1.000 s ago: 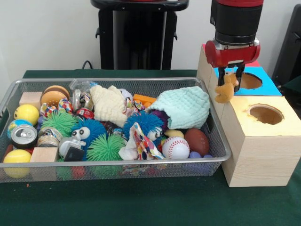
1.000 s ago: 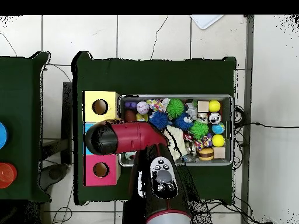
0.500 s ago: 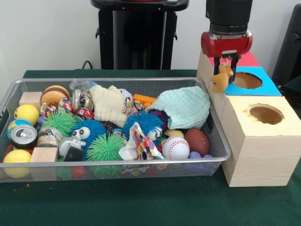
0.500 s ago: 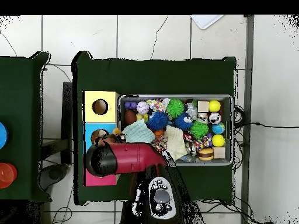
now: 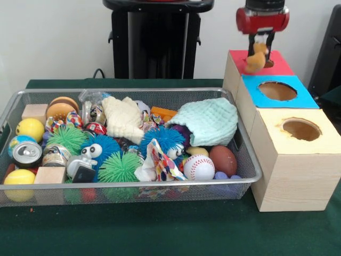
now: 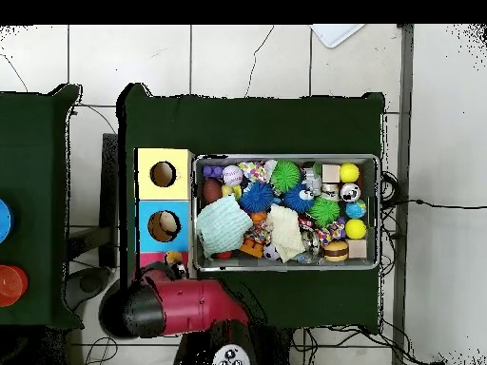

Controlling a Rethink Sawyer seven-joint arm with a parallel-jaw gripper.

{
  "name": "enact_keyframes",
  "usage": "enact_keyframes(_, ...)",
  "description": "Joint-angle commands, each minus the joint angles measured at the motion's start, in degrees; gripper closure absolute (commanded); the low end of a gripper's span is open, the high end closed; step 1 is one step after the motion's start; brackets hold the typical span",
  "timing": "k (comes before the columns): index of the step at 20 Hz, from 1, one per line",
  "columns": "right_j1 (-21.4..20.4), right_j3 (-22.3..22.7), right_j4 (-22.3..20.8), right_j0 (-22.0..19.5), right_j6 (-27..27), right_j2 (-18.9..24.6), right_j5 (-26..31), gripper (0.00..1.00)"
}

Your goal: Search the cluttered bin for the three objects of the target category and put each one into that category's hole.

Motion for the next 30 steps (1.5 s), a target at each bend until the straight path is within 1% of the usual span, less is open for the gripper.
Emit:
enact_keyframes(1, -6.7, 11.4, 5.3, 3.5, 17.6, 1.0, 7.9, 1.0)
enact_keyframes(3, -8.0, 12.2, 6.4, 4.9, 17.5, 0.0, 8.5, 1.0)
enact_keyframes(5, -9.2, 13.1, 7.6, 5.4, 17.1, 0.1, 9.1, 1.0)
enact_keyframes(6, -9.5, 13.8, 8.3, 5.5, 16.9, 0.3, 8.4, 1.0)
enact_keyframes(8, -7.7, 15.6, 9.8, 5.3, 17.1, 1.7, 3.4, 1.0)
enact_keyframes(9, -5.5, 16.3, 10.1, 4.8, 17.0, 2.8, -0.6, 1.0)
enact_keyframes(10, -1.9, 16.6, 9.7, 3.7, 17.0, 4.2, -5.7, 1.0)
enact_keyframes(11, 2.4, 15.6, 8.4, 3.9, 17.2, 3.9, -10.2, 1.0)
enact_keyframes(13, 10.7, 12.7, 5.7, 4.0, 17.1, 2.2, -17.4, 1.0)
enact_keyframes(15, 16.3, 9.5, 3.6, 5.1, 16.3, -0.2, -21.8, 1.0)
enact_keyframes(16, 18.2, 8.3, 3.3, 5.5, 15.9, -1.2, -23.4, 1.0)
enact_keyframes(18, 20.6, 6.9, 2.8, 6.2, 14.6, -2.6, -25.7, 1.0)
enact_keyframes(21, 21.6, 6.6, 2.9, 6.0, 14.2, -3.1, -27.5, 1.0)
enact_keyframes(27, 18.5, 6.9, 6.2, 7.5, 14.7, -2.8, -24.4, 1.0)
enact_keyframes(30, 18.1, 6.7, 6.9, 7.7, 15.2, -2.3, -23.8, 1.0)
